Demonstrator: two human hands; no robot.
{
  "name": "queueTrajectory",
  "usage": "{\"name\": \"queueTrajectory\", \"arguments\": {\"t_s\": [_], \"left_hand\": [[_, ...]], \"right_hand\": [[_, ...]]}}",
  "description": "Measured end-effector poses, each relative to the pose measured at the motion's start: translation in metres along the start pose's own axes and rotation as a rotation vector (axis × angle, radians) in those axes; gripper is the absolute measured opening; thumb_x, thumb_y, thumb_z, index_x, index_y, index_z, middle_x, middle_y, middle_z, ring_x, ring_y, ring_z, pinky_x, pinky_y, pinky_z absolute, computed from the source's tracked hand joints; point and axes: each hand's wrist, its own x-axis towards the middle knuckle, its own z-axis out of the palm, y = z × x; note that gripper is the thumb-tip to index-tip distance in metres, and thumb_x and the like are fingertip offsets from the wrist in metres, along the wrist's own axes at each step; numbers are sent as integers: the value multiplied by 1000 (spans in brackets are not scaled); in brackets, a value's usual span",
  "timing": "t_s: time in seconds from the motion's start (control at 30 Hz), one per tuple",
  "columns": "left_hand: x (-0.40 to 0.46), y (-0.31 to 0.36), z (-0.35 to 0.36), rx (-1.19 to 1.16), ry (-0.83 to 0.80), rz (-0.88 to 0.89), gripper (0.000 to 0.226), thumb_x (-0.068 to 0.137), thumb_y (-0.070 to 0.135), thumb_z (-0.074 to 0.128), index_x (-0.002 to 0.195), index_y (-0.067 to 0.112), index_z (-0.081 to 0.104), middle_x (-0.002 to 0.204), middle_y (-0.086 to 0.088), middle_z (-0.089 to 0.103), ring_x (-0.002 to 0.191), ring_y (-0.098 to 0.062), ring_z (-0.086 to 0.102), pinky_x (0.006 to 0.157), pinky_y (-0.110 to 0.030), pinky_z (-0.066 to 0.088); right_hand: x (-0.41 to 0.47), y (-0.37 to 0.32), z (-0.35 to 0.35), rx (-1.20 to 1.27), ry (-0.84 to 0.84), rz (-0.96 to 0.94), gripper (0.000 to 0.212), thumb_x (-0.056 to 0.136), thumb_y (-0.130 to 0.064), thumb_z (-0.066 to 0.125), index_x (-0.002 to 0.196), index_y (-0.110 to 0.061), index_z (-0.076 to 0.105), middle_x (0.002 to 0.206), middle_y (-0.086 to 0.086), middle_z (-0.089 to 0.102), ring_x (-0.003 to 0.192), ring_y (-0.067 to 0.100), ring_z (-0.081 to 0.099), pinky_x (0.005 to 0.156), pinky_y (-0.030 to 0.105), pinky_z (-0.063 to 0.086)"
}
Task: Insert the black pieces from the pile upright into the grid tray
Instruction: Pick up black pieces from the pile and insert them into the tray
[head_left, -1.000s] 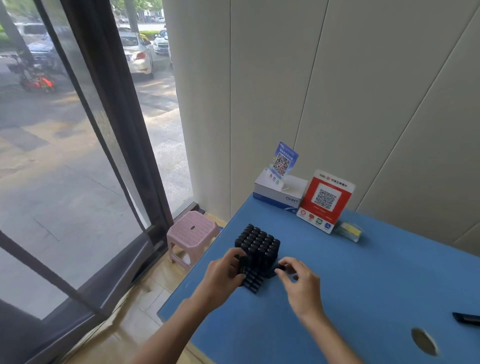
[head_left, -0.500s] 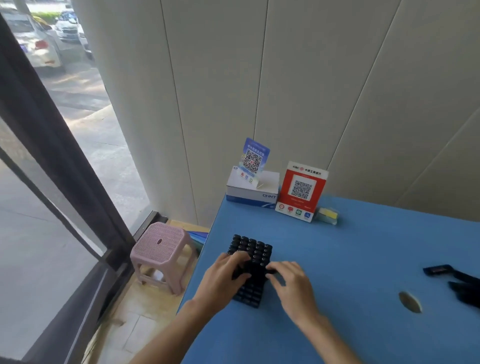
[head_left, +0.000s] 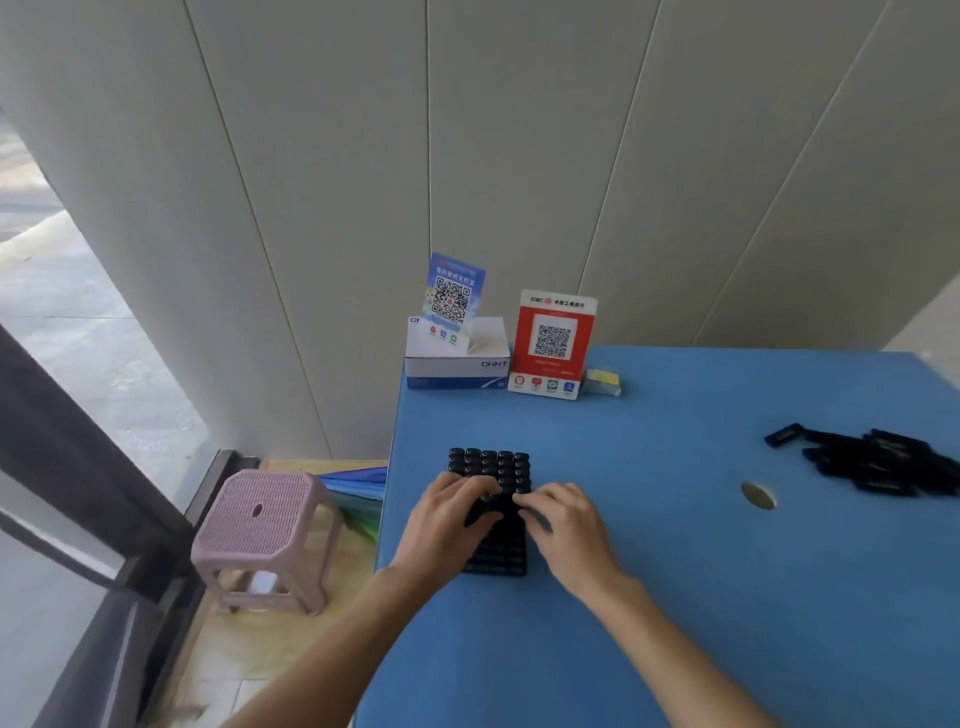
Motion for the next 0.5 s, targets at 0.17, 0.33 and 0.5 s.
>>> {"name": "queueTrajectory", "arguments": {"t_s": [0.17,0.33,0.5], "left_hand": [[4,1,1,-27,-6,51,40,72,19,79,100,29,52,85,10,65,88,-7,46,66,-25,48],[8,-4,9,-7,3,115,36,68,16,82,94,23,57,83,10,65,84,-11,46,69,-28,44],[11,-13,16,67,10,158,30,69,20,82,91,22,61,88,11,65,85,-13,48,71,-23,36]], "right_hand": [[-4,-3,-8,-51,-8,21,26,83,-17,68,109,-21,68,88,-6,65,85,18,56,71,26,46],[-7,1,-15,-55,-31,44,25,88,-20,62,113,-19,65,95,-4,66,91,18,56,79,31,48],[-6,6,-16,-47,-43,72,24,88,-20,61,112,-21,66,97,-6,65,93,17,55,82,31,48]]}}
